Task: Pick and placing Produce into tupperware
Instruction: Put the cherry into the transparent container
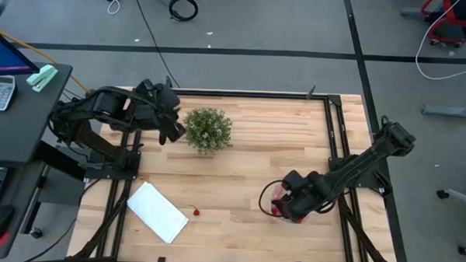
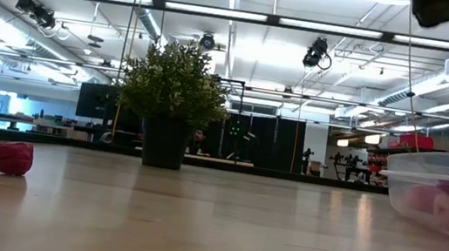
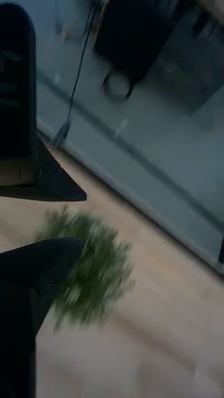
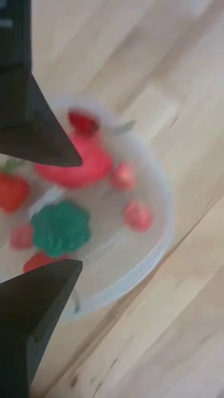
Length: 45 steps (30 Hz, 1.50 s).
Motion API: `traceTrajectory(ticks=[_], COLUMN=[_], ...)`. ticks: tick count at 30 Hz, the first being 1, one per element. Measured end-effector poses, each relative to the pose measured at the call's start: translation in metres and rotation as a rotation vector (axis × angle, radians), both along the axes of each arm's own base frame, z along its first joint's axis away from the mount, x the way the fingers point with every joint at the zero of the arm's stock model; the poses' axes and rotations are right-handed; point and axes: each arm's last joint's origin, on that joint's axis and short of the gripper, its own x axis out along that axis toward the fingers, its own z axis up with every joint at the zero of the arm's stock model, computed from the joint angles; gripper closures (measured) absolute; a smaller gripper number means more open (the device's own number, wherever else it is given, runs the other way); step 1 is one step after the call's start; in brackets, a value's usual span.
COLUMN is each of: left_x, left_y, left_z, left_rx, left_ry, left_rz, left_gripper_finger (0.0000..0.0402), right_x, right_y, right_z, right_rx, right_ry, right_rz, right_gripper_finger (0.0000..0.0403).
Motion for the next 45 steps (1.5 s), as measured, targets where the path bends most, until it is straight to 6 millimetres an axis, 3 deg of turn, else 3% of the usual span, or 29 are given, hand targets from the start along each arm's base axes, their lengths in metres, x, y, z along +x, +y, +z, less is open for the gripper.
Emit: traceTrajectory(ticks=[4, 7, 15, 19, 25, 37, 45], left_x=[0.002, 0.007, 0.019, 0.018, 0.021, 0.035, 0.026], left_y=[-0.009, -0.022, -0.061, -0.07, -0.076, -0.095, -0.089], left_z=[-0.006, -0.023, -0.109, -0.152, -0.2, -0.264, -0.285], left_rx=[-0.169, -0.235, -0.345, -0.394, -0.462, -0.694, -0.753], left_ry=[-0.028, 0.022, 0.193, 0.237, 0.23, -0.007, 0.079], left_rz=[-0.033, -0.062, -0.008, 0.054, 0.059, -0.156, -0.173], left_gripper_finger=[0.0294, 0.0294, 0.0294, 0.0294, 0.0294, 0.0294, 0.0294], right_x=[-0.001, -0.001, -0.008, -0.01, -0.009, 0.006, 0.015], right_y=[0.003, 0.008, 0.026, 0.029, 0.027, 0.005, -0.01], right_z=[0.014, 0.019, 0.026, 0.027, 0.028, 0.029, 0.029], right_rx=[0.0, -0.047, -0.127, -0.124, -0.146, -0.276, -0.308], right_ry=[-0.147, -0.244, -0.396, -0.401, -0.402, -0.362, -0.336], right_rz=[0.035, 0.086, 0.156, 0.166, 0.197, 0.272, 0.261], right_gripper_finger=[0.0142, 0.0147, 0.0153, 0.0153, 0.0153, 0.0153, 0.0153])
